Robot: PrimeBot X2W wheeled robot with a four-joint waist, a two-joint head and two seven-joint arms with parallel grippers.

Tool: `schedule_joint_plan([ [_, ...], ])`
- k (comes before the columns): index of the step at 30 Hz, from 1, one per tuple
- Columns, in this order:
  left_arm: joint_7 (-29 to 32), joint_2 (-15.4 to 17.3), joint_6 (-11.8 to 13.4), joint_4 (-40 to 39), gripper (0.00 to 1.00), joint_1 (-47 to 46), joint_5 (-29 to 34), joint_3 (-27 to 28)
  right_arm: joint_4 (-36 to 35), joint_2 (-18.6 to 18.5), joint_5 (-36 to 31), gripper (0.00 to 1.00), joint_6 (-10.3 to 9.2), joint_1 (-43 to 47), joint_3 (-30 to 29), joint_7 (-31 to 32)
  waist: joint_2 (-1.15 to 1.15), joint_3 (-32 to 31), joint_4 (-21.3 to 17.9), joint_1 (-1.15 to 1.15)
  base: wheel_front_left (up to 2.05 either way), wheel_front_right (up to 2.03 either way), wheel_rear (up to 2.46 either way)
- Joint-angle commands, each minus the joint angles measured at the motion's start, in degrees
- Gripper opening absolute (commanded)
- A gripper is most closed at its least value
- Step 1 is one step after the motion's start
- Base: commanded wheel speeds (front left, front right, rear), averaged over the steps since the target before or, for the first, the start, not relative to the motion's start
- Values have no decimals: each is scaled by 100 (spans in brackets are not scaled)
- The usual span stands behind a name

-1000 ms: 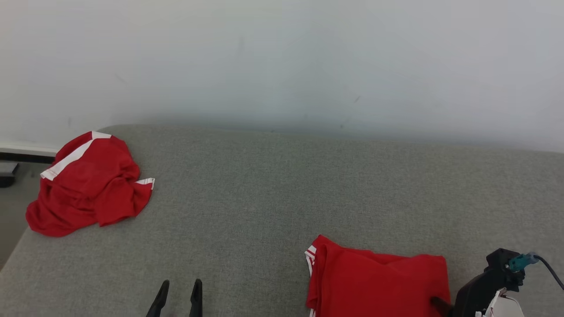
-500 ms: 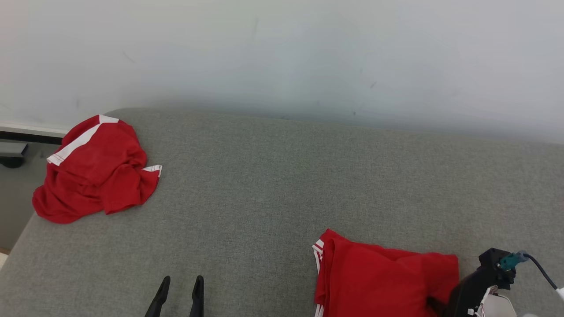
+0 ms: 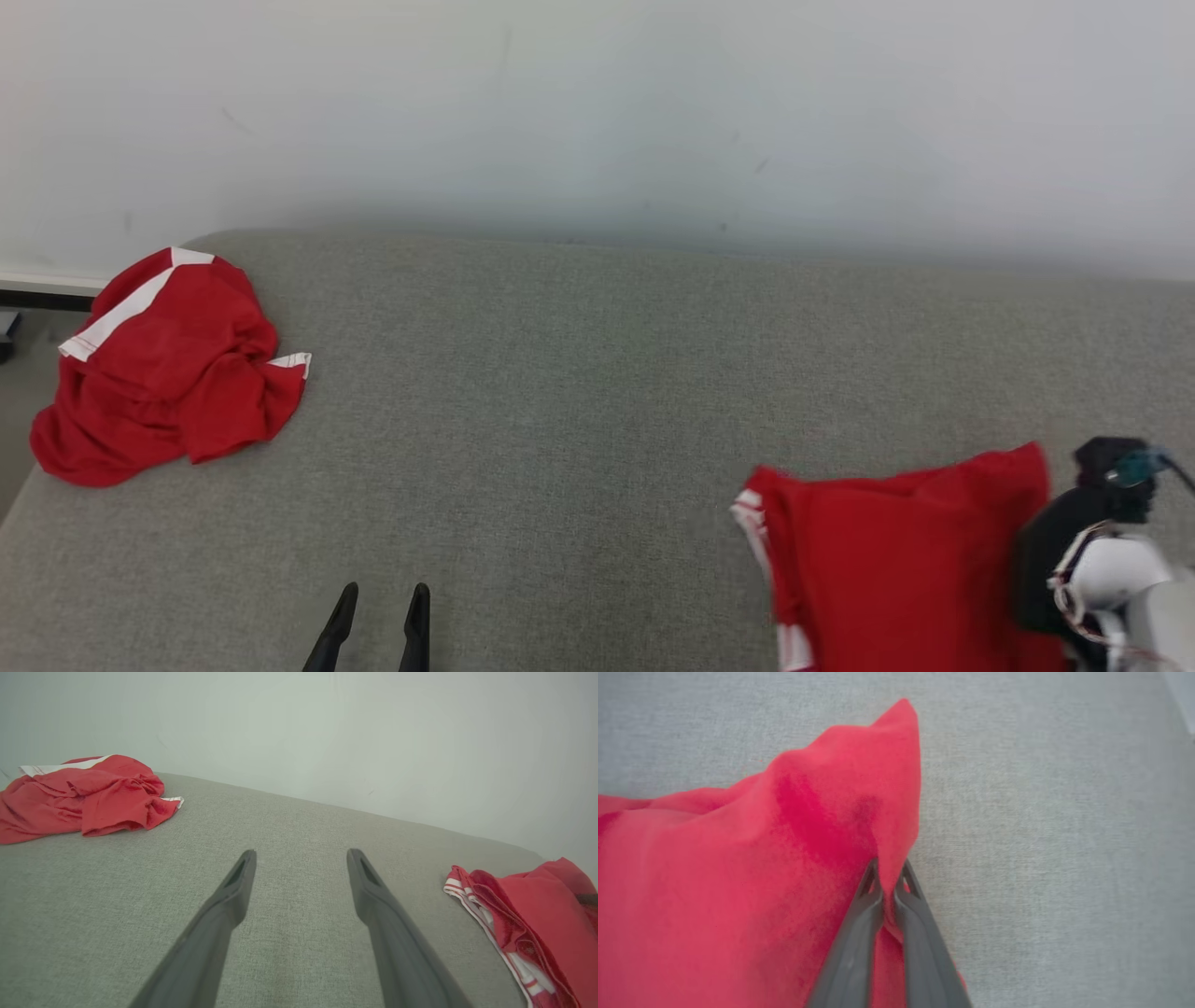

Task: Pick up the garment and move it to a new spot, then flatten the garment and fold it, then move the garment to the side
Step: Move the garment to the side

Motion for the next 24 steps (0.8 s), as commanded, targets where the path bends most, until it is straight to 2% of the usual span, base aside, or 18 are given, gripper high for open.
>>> schedule_joint_plan([
  [1, -29, 17, 8, -57, 100, 25, 58, -19, 40, -145, -45, 0, -13, -60, 9, -95, 0, 54, -36, -1, 0, 0, 0],
  [5, -27, 46, 32, -211, 100, -175, 150, -57, 263, -749, -69, 0, -13, -383, -29, -406, 0, 232, -92, -1, 0, 0, 0],
  [11, 96, 155, 54, -466, 100, -376, 212, -96, 821, -1405, -177, 0, -13, -939, -298, -720, 0, 567, -206, -1, 0, 0, 0],
  [16, 228, 219, 52, -663, 100, -559, 267, -178, 1217, -1869, -470, 0, -13, -1303, -621, -1059, 0, 878, -314, -1, 0, 0, 0],
  [24, 271, 312, 139, -853, 100, -703, 217, -57, 1503, -2428, -1168, 0, -13, -1704, -579, -1628, 0, 1163, -534, -1, 0, 0, 0],
])
